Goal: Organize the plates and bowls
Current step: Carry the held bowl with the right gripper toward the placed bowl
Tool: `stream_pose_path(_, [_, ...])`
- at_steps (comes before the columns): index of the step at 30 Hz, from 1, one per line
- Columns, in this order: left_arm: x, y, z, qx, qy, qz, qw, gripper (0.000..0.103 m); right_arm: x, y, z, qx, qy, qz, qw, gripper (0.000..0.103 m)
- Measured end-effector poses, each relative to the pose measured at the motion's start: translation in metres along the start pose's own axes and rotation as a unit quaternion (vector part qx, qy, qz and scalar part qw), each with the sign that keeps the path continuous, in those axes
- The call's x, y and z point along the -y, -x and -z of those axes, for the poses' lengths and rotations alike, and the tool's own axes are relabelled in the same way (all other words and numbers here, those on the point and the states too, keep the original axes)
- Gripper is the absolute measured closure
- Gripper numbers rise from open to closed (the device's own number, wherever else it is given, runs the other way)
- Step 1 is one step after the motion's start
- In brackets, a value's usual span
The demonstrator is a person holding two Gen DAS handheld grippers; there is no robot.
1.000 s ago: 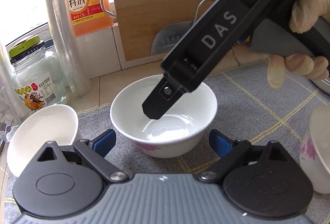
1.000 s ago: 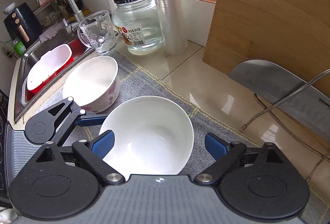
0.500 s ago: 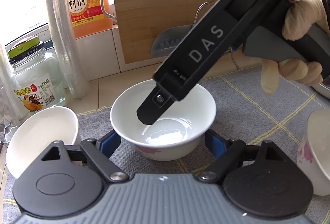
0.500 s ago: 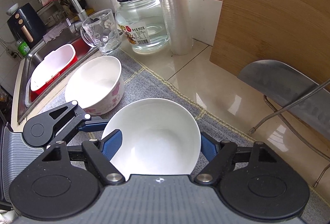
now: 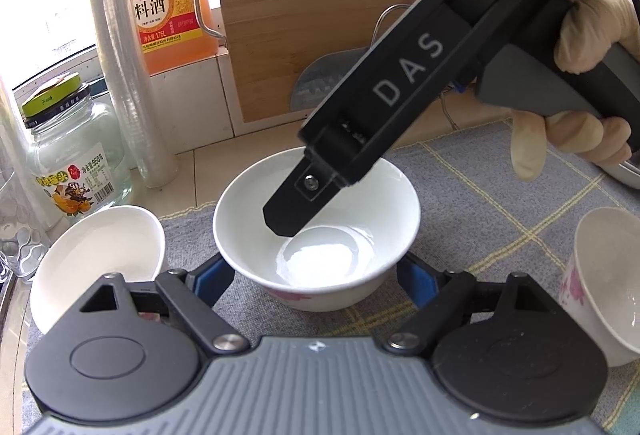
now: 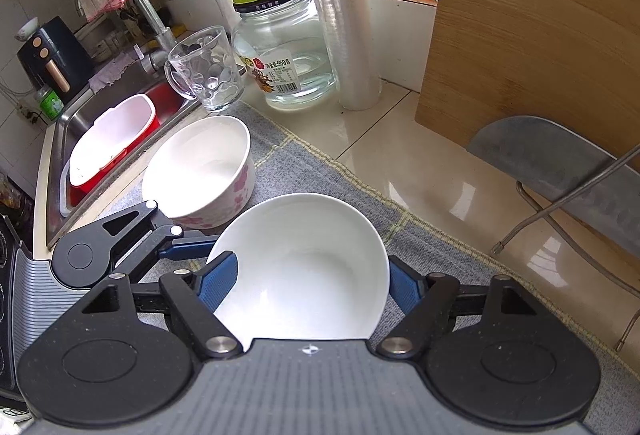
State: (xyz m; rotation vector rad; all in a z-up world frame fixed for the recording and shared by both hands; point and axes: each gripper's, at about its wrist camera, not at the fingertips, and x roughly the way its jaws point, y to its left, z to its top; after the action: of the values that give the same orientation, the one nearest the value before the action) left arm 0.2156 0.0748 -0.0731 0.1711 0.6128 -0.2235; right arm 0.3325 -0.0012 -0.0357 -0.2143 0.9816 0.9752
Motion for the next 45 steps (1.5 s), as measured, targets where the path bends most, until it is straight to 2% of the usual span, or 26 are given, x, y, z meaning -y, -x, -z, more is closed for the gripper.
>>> stream_pose_path(24, [0.025,0.070,0.007,-0.008,-0.006,0.029,0.9995,0.015,-0.050,0.058,0.045,0.013,-0.015,-0.010,1.000,0.019])
stream_pose_path(34, [0.042,0.102,0.012,-0.003,-0.031,0.047,0.9984,0.015,-0.073,0.082,0.071,0.021,-0.024,-0.001,0.999,0.018])
stream_pose_path(45, [0.061,0.121,0.011,0.004,-0.070,0.085,0.9939,0.015,-0.082,0.108,0.105,0.034,-0.053,0.019,0.998,0.018])
